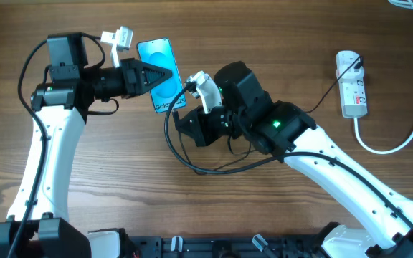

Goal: Plug charger to phone and switch on socket
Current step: 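Bring the USB-C plug toward the phone's bottom port held by left gripper, then align the plug tip under the phone's bottom port with the right gripper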

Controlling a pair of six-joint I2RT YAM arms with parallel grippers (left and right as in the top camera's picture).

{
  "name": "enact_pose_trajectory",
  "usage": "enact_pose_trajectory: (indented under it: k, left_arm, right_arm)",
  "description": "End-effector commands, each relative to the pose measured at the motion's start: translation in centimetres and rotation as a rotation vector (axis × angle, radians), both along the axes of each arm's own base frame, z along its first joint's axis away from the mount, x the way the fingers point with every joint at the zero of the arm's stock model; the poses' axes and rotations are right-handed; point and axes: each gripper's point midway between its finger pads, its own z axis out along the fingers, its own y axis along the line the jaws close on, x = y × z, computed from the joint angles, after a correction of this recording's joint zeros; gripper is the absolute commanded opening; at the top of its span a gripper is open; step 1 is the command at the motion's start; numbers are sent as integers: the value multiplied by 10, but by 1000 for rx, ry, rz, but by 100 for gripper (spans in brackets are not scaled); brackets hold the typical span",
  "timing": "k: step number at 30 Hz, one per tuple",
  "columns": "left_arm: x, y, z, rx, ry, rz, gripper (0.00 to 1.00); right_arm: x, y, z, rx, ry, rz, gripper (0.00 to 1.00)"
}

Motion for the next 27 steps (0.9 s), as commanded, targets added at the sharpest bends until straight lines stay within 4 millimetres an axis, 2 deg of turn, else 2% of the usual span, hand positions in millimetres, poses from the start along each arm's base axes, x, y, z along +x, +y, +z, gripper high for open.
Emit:
enact_pose_trajectory:
  k: [1, 12, 27]
  left_arm:
    - [-4, 0, 10, -27, 15, 4, 4]
    - [3, 5, 3, -11, 107, 81, 4]
    - [5, 6, 1, 0, 109, 93, 4]
  right_arm:
    - [4, 1, -3, -9, 5, -15, 4]
    - [0, 3, -1, 4, 17, 3, 4]
    - [-2, 3, -1, 6, 25, 9, 4]
